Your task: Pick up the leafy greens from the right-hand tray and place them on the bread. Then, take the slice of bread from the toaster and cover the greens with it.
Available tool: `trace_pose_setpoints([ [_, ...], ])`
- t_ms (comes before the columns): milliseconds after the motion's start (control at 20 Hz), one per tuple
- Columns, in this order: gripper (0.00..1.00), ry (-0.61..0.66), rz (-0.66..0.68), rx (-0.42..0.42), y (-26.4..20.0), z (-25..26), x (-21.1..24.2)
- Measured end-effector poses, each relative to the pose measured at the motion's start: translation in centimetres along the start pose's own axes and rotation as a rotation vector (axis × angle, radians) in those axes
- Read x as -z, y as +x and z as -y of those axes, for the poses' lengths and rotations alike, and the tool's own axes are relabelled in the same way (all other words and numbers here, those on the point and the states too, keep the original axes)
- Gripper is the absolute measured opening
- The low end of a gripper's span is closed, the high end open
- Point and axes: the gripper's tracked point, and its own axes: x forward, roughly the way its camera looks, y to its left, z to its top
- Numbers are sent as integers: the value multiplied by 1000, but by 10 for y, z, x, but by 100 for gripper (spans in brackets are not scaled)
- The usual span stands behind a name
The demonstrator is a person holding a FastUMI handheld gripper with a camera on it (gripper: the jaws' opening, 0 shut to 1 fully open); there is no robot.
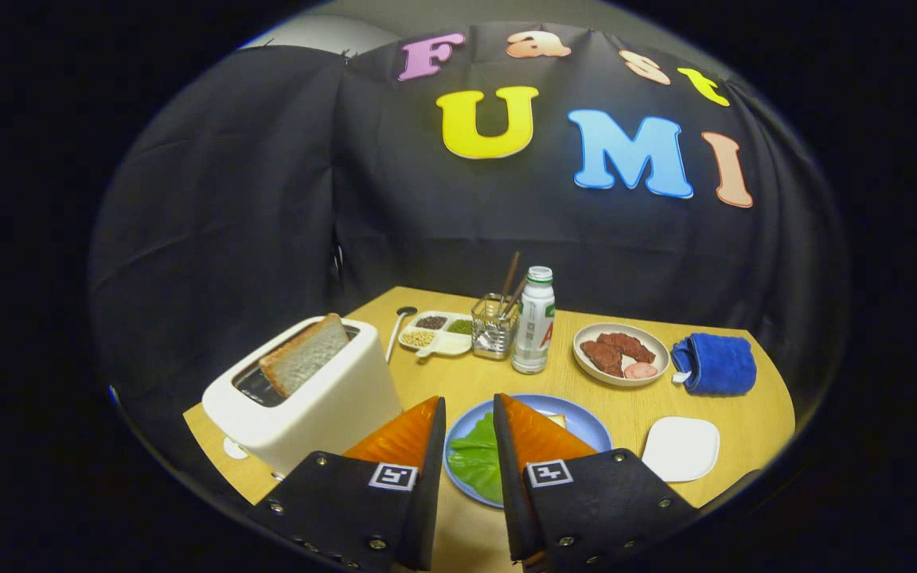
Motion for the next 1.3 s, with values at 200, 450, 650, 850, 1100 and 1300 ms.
trace_pose_setpoints([
  [200,36,-47,105,-27,-17,-45,-6],
  [450,36,-61,134,-80,-25,-99,0],
  [650,36,-82,160,-83,-16,-122,-2],
  [850,36,-90,125,-98,9,-144,8],
  [1100,36,-124,126,-52,32,-163,9],
  [1300,35,-91,138,-1,34,-149,8],
])
